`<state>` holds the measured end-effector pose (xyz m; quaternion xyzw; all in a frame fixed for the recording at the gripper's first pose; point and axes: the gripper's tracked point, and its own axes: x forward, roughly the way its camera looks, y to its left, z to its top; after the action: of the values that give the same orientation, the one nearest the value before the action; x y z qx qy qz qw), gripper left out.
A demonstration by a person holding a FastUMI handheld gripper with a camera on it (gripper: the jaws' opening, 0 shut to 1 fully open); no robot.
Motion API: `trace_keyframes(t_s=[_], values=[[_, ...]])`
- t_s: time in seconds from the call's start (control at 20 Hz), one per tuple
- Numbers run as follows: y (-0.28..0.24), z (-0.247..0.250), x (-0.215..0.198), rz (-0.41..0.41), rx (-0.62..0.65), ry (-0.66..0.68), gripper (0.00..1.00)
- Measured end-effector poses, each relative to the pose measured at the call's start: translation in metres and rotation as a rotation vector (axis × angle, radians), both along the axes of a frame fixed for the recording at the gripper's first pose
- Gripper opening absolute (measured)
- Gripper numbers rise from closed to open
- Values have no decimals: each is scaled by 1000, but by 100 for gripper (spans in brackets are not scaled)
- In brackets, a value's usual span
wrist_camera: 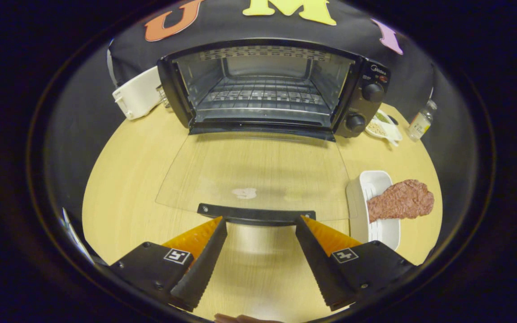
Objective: Open the toaster oven, put the food inside, and close the toaster oven door.
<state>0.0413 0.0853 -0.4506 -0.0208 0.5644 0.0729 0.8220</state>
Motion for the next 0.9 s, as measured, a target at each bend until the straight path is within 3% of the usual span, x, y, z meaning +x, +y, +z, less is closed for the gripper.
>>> trace_keyframes(t_s=[0.35,0.6,0.9], values=[[-18,56,1,79,28,-85,99],[-63,102,15,59,73,-129,99],[-140,120,32,4,97,-131,99]])
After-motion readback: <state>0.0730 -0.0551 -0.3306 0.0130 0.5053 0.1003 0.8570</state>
